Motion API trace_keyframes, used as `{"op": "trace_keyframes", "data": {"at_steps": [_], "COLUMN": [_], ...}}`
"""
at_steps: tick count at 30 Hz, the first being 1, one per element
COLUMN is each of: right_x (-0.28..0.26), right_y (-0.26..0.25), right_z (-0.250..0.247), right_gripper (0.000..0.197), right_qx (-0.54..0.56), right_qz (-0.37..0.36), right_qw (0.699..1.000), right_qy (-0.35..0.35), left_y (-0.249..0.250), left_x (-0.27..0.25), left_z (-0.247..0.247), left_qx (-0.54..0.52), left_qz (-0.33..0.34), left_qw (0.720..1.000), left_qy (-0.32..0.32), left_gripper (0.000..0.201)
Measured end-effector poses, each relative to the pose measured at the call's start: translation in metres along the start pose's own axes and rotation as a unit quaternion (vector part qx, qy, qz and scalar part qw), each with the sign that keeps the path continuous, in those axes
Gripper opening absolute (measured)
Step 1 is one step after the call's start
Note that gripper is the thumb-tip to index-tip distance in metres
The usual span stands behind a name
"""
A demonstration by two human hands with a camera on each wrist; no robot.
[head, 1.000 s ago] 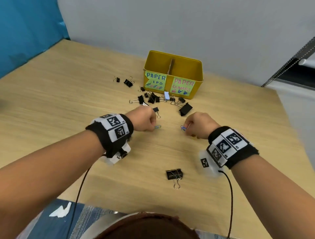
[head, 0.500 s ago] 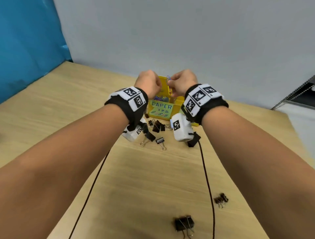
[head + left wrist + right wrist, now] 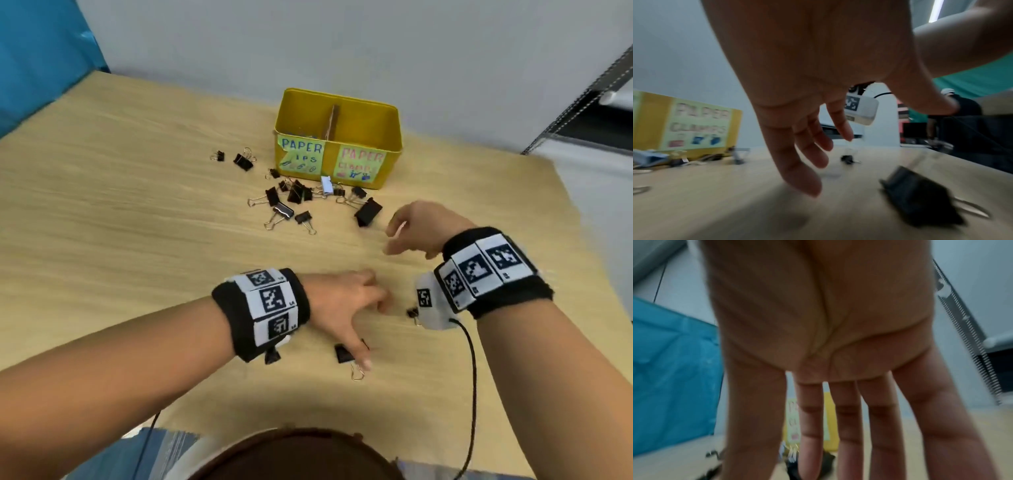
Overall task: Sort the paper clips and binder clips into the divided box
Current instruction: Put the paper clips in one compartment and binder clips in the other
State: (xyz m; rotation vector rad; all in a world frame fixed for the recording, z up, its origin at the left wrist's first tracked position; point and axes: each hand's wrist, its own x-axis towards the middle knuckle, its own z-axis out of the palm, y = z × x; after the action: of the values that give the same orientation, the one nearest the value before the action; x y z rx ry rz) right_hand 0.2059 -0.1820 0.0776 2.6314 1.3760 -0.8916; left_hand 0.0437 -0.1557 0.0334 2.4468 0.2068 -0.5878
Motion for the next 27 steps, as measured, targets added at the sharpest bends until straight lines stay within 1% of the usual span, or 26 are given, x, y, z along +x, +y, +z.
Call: {"op": "trace_keyframes", "data": {"at_steps": [1, 2, 4, 5, 7, 9, 10, 12, 14, 16, 17, 19, 21, 23, 25, 27], "right_x": [-0.01, -0.013, -0.022, -0.024, -0.027, -0.03, -0.03, -0.031, -0.03, -0.024, -0.02, -0.012, -0.005, 0.001, 0.008, 0.015], "right_y": [0.013, 0.02, 0.035, 0.041, 0.046, 0.046, 0.045, 0.04, 0.037, 0.036, 0.036, 0.037, 0.037, 0.034, 0.031, 0.024], "right_z": [0.01, 0.018, 0.036, 0.045, 0.062, 0.072, 0.074, 0.073, 0.072, 0.071, 0.071, 0.069, 0.066, 0.064, 0.062, 0.057], "right_gripper": [0.041, 0.05, 0.06, 0.061, 0.054, 0.04, 0.032, 0.018, 0.023, 0.024, 0.023, 0.017, 0.014, 0.014, 0.012, 0.01], "right_qx": [-0.036, -0.065, -0.095, -0.098, -0.077, -0.056, -0.055, -0.076, -0.087, -0.057, -0.039, 0.013, 0.068, 0.1, 0.121, 0.137], "right_qz": [0.022, 0.037, 0.059, 0.065, 0.07, 0.053, 0.035, -0.005, -0.031, -0.028, -0.024, -0.015, -0.009, -0.007, -0.004, -0.009], "right_qw": [0.999, 0.996, 0.992, 0.991, 0.993, 0.996, 0.997, 0.997, 0.996, 0.998, 0.999, 1.0, 0.997, 0.995, 0.992, 0.99], "right_qy": [-0.025, -0.044, -0.062, -0.067, -0.062, -0.045, -0.038, -0.025, -0.004, 0.011, 0.015, 0.019, 0.026, 0.03, 0.025, 0.025], "left_y": [0.01, 0.01, 0.014, 0.014, 0.015, 0.014, 0.012, 0.005, -0.003, -0.013, -0.019, -0.032, -0.047, -0.064, -0.08, -0.093], "left_x": [0.001, 0.003, 0.004, 0.005, 0.008, 0.01, 0.01, 0.01, 0.01, 0.01, 0.01, 0.009, 0.008, 0.006, 0.006, 0.011], "left_z": [0.01, 0.017, 0.028, 0.032, 0.039, 0.04, 0.04, 0.036, 0.031, 0.025, 0.02, 0.007, -0.008, -0.023, -0.034, -0.041], "left_qx": [0.026, 0.045, 0.085, 0.107, 0.134, 0.121, 0.106, 0.079, 0.053, 0.019, -0.008, -0.069, -0.103, -0.129, -0.122, -0.078], "left_qz": [0.005, 0.008, 0.019, 0.021, 0.022, 0.014, 0.006, -0.01, -0.032, -0.065, -0.086, -0.13, -0.175, -0.215, -0.255, -0.287], "left_qw": [0.999, 0.997, 0.994, 0.992, 0.99, 0.993, 0.994, 0.996, 0.997, 0.994, 0.989, 0.972, 0.947, 0.919, 0.899, 0.896], "left_qy": [-0.036, -0.055, -0.065, -0.058, -0.025, 0.007, 0.017, 0.033, 0.052, 0.09, 0.117, 0.182, 0.247, 0.304, 0.335, 0.329], "left_gripper": [0.082, 0.085, 0.085, 0.081, 0.063, 0.043, 0.037, 0.031, 0.031, 0.029, 0.026, 0.02, 0.022, 0.021, 0.022, 0.032]}}
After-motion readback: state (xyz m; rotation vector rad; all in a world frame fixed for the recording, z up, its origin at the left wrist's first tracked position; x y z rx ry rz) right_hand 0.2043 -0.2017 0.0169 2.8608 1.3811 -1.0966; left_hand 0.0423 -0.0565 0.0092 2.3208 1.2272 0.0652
